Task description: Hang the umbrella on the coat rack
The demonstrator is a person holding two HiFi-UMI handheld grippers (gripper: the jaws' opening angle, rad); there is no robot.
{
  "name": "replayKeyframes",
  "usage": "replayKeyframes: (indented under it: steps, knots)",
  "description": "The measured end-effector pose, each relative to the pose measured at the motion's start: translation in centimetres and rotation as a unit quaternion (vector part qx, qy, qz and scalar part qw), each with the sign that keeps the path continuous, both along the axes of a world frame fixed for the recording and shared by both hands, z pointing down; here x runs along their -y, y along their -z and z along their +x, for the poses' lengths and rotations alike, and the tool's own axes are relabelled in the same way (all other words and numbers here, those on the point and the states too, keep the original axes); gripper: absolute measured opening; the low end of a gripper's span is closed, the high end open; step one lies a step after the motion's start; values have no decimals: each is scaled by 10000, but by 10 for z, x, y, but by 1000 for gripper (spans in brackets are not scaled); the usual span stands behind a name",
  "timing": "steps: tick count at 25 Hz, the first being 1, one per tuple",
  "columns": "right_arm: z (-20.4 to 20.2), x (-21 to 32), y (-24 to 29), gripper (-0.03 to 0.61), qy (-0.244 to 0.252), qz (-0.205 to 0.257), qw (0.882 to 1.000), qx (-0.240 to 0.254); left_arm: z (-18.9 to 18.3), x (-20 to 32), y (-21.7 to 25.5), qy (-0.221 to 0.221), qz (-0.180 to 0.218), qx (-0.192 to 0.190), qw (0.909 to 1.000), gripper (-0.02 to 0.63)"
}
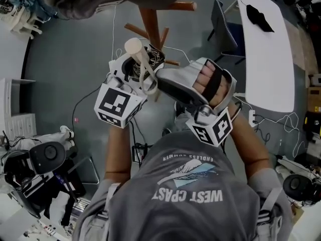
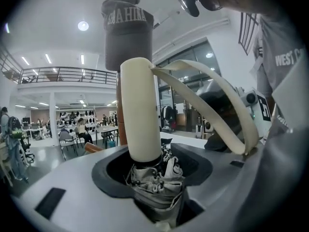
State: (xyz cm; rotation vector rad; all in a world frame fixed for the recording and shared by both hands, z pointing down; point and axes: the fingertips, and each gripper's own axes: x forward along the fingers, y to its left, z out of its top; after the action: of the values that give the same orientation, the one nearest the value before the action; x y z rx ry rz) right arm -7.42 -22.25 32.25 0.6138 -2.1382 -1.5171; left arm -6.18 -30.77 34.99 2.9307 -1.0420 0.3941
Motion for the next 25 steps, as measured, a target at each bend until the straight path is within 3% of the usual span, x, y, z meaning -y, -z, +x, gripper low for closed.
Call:
replayKeyframes:
  steps: [3, 4, 6, 8, 11, 16, 21, 25]
  knots:
    - [-7, -5, 3, 197, 174, 269, 9994, -87, 0, -1, -1, -54, -57, 5, 10000, 245]
    - [-9, -7, 4, 122, 250, 272, 9993, -85, -1, -2, -2, -72, -68, 35, 9999, 245]
    - [-11, -12, 9, 43, 397, 69, 9991, 161, 0, -3, -5, -146, -48, 177, 9997, 245]
    - [-7, -11, 26, 31, 451, -449, 9946, 815, 2, -5, -8, -224, -27, 275, 9994, 245]
    - [18, 7, 57, 31, 235, -1212, 9751, 1844, 6, -5, -10, -272, -91, 177, 9994, 245]
    - [63, 43, 90, 29, -126, -2264, 9243, 3072, 20, -12, -5, -469, -40, 198, 9987, 245]
    - [73, 74, 107, 29, -248, -2734, 8943, 3533, 38, -7, 2, -733, -1, 183, 9971, 247]
    - [87, 96, 112, 29, -300, -2952, 8804, 3699, 58, 2, 3, -894, -76, 128, 9959, 248]
